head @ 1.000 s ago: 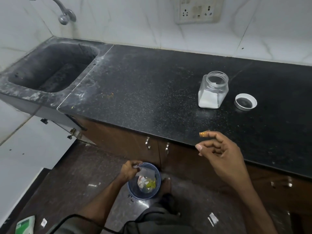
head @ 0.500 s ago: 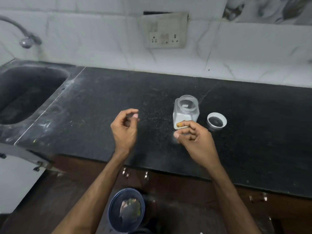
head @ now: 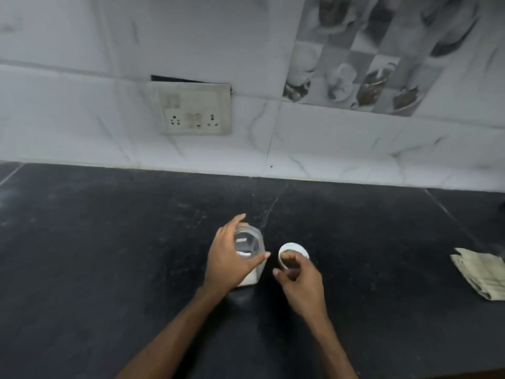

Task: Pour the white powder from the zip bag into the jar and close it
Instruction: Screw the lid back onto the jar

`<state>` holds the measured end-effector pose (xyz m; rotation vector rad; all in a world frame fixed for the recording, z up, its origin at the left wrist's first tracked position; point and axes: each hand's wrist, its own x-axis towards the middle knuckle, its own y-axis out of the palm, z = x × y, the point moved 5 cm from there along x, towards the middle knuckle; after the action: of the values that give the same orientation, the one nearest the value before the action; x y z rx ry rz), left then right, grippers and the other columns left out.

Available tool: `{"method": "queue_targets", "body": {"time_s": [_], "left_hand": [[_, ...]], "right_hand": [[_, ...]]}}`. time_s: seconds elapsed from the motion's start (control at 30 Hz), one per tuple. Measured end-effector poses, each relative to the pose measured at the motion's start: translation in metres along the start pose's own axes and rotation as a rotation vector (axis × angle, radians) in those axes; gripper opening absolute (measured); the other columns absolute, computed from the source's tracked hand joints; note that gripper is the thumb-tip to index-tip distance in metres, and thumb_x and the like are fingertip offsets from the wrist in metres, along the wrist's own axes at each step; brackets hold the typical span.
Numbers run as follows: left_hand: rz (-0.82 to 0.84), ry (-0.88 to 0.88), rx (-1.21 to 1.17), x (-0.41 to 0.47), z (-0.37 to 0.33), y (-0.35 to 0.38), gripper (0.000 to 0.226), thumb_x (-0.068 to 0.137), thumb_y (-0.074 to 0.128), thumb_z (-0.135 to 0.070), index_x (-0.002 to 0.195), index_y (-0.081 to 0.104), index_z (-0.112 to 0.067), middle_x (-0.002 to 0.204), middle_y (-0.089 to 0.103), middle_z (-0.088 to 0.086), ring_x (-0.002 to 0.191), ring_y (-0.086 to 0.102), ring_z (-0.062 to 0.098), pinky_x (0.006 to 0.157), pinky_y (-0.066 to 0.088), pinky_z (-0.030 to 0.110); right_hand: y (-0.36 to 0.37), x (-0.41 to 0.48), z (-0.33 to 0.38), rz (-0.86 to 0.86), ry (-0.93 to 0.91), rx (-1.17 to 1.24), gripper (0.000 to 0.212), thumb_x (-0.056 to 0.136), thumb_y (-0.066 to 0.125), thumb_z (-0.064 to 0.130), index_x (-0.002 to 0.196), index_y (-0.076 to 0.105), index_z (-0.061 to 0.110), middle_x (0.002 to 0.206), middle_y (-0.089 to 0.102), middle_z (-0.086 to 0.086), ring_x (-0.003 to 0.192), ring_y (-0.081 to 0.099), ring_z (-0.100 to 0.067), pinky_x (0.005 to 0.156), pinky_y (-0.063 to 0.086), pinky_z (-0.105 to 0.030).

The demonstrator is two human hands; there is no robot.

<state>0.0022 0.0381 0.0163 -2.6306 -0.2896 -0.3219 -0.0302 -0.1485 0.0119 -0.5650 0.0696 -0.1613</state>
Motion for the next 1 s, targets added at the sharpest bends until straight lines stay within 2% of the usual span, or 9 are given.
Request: {"method": "queue_targets", "body": {"time_s": [0.1,0.2,0.3,0.37,0.5,0.63,0.77,0.9,1.0], "left_hand": [[-0.010,-0.011,-0.124,0.006,0.008,0.005,0.086,0.054,0.091,-0.041,0.127,0.046,-0.039,0.117,0.063,-0.017,0.111,0.061,0.005,0.098,0.052,0.036],[0.017,-0.007,-0.180,0.016,0.009,0.012,0.088,0.051,0.092,-0.039,0.126,0.045,-0.037,0.118,0.064,-0.013,0.110,0.063,0.007,0.099,0.052,0.036],[0.025,-0.006,-0.191,0.022,0.011,0.015,0.089,0.053,0.093,-0.037,0.127,0.045,-0.036,0.119,0.064,-0.014,0.112,0.063,0.005,0.099,0.052,0.036],[0.014,-0.018,-0.191,0.023,0.014,0.017,0.088,0.053,0.092,-0.038,0.127,0.045,-0.035,0.120,0.064,-0.013,0.112,0.063,0.007,0.099,0.052,0.038],[0.004,-0.031,-0.205,0.030,0.017,0.019,0.089,0.052,0.092,-0.040,0.127,0.045,-0.036,0.121,0.065,-0.013,0.114,0.063,0.008,0.100,0.052,0.041],[0.036,-0.030,-0.200,0.046,0.021,0.020,0.091,0.051,0.093,-0.040,0.128,0.044,-0.034,0.120,0.066,-0.015,0.114,0.063,0.009,0.100,0.051,0.043],[0.035,-0.028,-0.192,0.062,0.023,0.016,0.091,0.051,0.093,-0.040,0.127,0.043,-0.035,0.120,0.065,-0.015,0.113,0.064,0.008,0.099,0.052,0.041],[0.047,-0.012,-0.205,0.070,0.026,0.016,0.091,0.050,0.094,-0.037,0.126,0.044,-0.034,0.119,0.065,-0.016,0.111,0.064,0.006,0.098,0.053,0.039],[0.047,-0.013,-0.226,0.072,0.027,0.016,0.091,0.050,0.093,-0.037,0.126,0.044,-0.034,0.119,0.066,-0.014,0.111,0.065,0.007,0.097,0.054,0.034]], "right_hand": [[0.004,0.020,-0.017,-0.012,-0.013,-0.114,0.041,0.076,0.082,0.016,0.113,0.065,0.019,0.109,0.060,0.011,0.105,0.063,-0.012,0.090,0.049,-0.022],[0.011,0.048,-0.020,0.043,-0.046,-0.305,0.065,0.080,0.078,0.025,0.140,0.051,0.019,0.150,0.041,-0.005,0.140,0.038,-0.023,0.115,0.035,-0.034],[0.030,0.068,-0.028,0.192,-0.010,-0.598,0.087,0.084,0.070,0.045,0.156,0.022,0.028,0.166,0.005,-0.007,0.153,0.005,-0.032,0.120,0.021,-0.046],[0.043,0.072,-0.035,0.289,-0.019,-0.687,0.089,0.085,0.064,0.052,0.157,0.015,0.030,0.167,-0.001,-0.005,0.153,-0.004,-0.034,0.120,0.015,-0.049],[0.043,0.089,-0.033,0.305,-0.119,-0.763,0.084,0.081,0.067,0.053,0.153,0.029,0.032,0.165,0.014,-0.003,0.152,0.010,-0.027,0.121,0.018,-0.040],[0.030,0.105,-0.034,0.323,-0.052,-0.852,0.095,0.077,0.076,0.046,0.154,0.022,0.036,0.166,0.005,-0.002,0.152,0.009,-0.029,0.116,0.024,-0.051],[0.021,0.112,-0.037,0.340,0.010,-0.735,0.093,0.075,0.081,0.033,0.152,0.028,0.036,0.154,0.031,-0.002,0.138,0.037,-0.024,0.107,0.045,-0.041],[0.003,0.116,0.001,0.083,-0.086,-0.214,0.071,0.066,0.089,0.030,0.129,0.055,0.037,0.122,0.050,0.004,0.100,0.055,-0.006,0.084,0.042,-0.006],[0.000,0.106,0.047,-0.127,-0.231,0.293,0.050,0.059,0.089,0.040,0.096,0.057,0.032,0.107,0.055,0.003,0.102,0.062,-0.010,0.082,0.051,-0.024]]}}
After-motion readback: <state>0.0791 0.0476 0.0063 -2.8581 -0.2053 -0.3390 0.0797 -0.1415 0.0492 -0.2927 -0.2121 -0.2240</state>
